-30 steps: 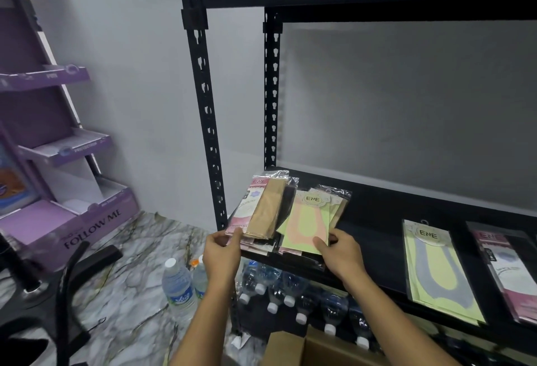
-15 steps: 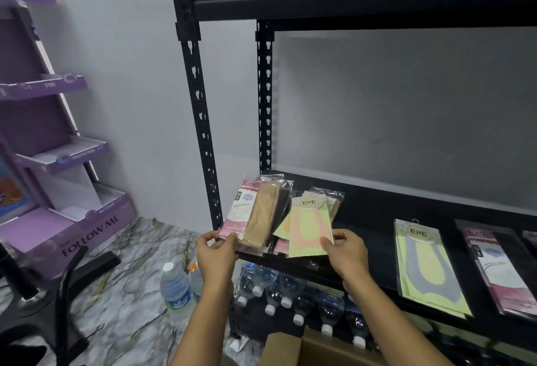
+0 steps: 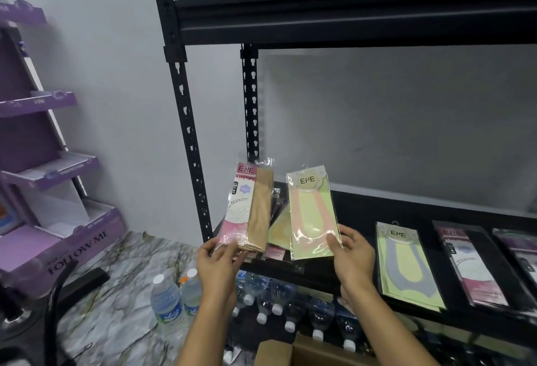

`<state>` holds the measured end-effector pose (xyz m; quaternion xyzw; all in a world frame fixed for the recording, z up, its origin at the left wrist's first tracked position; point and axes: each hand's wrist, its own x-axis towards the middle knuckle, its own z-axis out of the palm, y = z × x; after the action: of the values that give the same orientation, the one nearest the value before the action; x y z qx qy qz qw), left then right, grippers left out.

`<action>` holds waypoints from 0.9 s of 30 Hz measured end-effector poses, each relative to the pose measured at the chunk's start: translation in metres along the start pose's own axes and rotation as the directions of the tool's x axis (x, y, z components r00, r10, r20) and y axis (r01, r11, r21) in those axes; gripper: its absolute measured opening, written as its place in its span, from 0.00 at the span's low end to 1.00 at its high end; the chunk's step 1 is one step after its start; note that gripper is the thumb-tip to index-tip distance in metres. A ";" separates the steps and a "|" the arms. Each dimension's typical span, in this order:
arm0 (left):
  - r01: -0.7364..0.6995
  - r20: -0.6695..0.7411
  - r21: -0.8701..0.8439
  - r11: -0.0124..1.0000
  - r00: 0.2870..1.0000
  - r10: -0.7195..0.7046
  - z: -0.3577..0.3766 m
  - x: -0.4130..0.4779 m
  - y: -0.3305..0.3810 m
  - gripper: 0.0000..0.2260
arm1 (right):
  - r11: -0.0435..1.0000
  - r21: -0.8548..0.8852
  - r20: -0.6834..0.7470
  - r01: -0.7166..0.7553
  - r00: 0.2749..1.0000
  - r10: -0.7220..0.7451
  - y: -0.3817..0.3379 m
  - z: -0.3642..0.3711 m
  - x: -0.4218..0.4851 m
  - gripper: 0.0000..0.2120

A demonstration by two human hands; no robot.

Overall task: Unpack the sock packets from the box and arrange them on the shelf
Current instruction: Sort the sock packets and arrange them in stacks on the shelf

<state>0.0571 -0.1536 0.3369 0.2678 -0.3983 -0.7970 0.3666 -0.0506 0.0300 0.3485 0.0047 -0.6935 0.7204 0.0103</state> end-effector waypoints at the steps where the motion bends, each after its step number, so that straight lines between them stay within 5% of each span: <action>1: -0.004 0.015 -0.019 1.000 1.000 0.005 0.003 -0.003 0.000 0.16 | 1.000 0.016 -0.011 0.010 1.000 -0.010 -0.004 -0.003 -0.001 0.13; 9: 0.049 0.140 -0.139 0.989 0.990 -0.029 0.031 -0.024 -0.006 0.15 | 0.979 0.171 -0.089 0.115 0.991 -0.100 -0.032 -0.037 -0.012 0.12; 27: 0.176 0.320 -0.176 0.969 0.941 -0.113 0.095 -0.075 -0.037 0.12 | 0.955 0.224 -0.250 0.197 0.958 -0.139 -0.051 -0.125 -0.020 0.14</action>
<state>0.0191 -0.0365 0.3678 0.1305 -0.3468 -0.8901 0.2655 -0.0285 0.1568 0.3943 -0.0186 -0.5898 0.7929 0.1520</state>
